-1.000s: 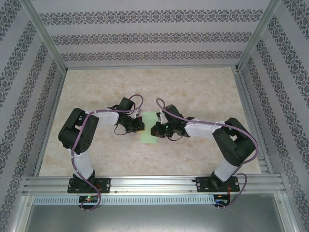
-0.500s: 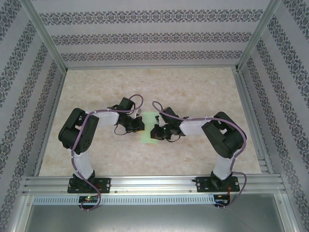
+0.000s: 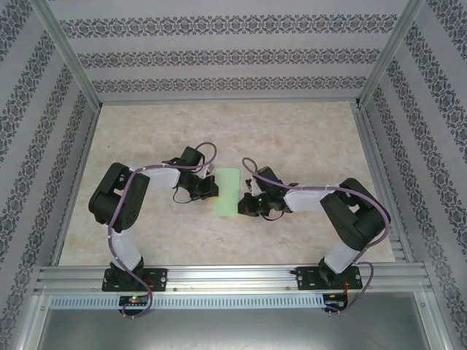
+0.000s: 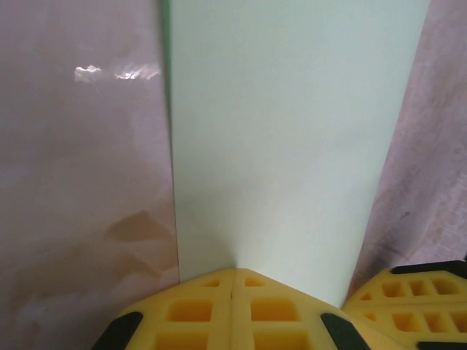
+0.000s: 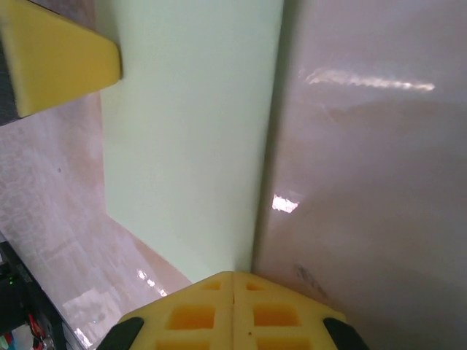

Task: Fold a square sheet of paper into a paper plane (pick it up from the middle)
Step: Fold the square sheet of paper in half at the center of the table.

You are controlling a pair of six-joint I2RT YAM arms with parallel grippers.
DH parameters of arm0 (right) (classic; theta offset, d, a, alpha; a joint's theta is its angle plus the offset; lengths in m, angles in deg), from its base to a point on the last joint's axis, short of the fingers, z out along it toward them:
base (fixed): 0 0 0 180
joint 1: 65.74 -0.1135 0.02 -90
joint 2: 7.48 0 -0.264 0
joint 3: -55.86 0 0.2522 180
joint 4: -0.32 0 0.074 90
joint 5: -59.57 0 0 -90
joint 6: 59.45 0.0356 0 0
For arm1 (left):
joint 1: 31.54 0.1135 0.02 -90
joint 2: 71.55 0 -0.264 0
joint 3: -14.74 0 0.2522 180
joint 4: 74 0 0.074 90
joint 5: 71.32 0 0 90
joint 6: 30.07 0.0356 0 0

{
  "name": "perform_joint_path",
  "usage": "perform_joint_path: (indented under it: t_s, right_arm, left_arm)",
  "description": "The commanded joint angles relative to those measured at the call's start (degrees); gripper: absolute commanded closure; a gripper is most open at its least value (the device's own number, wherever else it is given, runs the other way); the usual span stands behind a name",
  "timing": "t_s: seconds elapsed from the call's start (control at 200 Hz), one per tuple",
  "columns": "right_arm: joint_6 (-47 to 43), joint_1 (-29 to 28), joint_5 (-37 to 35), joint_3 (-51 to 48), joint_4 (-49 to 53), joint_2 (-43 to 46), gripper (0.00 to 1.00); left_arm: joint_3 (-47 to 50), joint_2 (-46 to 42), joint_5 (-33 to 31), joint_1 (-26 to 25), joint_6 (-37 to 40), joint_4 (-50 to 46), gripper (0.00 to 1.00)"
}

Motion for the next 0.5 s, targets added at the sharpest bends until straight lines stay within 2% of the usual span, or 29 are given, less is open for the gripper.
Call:
perform_joint_path:
  t_s: [0.0, 0.105, 0.22, 0.3, 0.5]
  right_arm:
    - [0.6, 1.1, -4.6, 2.7, 2.6, 5.3, 1.0]
    - [-0.7, 2.2, -8.7, 6.5, 5.3, 5.6, 1.0]
    - [-2.9, 2.2, -11.4, 13.5, 9.9, 0.4, 1.0]
    - [-3.1, 2.1, -10.8, 18.3, 11.1, -3.8, 1.0]
    - [-4.6, 0.7, -10.0, 32.4, 16.9, -16.1, 1.0]
  left_arm:
    - [1.4, 4.1, -10.7, -0.8, 2.0, -7.9, 1.0]
    - [-1.6, 0.1, -7.9, -0.8, 1.7, -8.9, 0.97]
    - [-4.4, -4.5, -6.6, -0.8, 0.0, -9.9, 0.87]
    - [-5.1, -7.4, -8.3, -0.7, -1.7, -10.9, 0.8]
    - [-3.2, -13.7, -12.8, -0.3, -4.7, -11.6, 0.73]
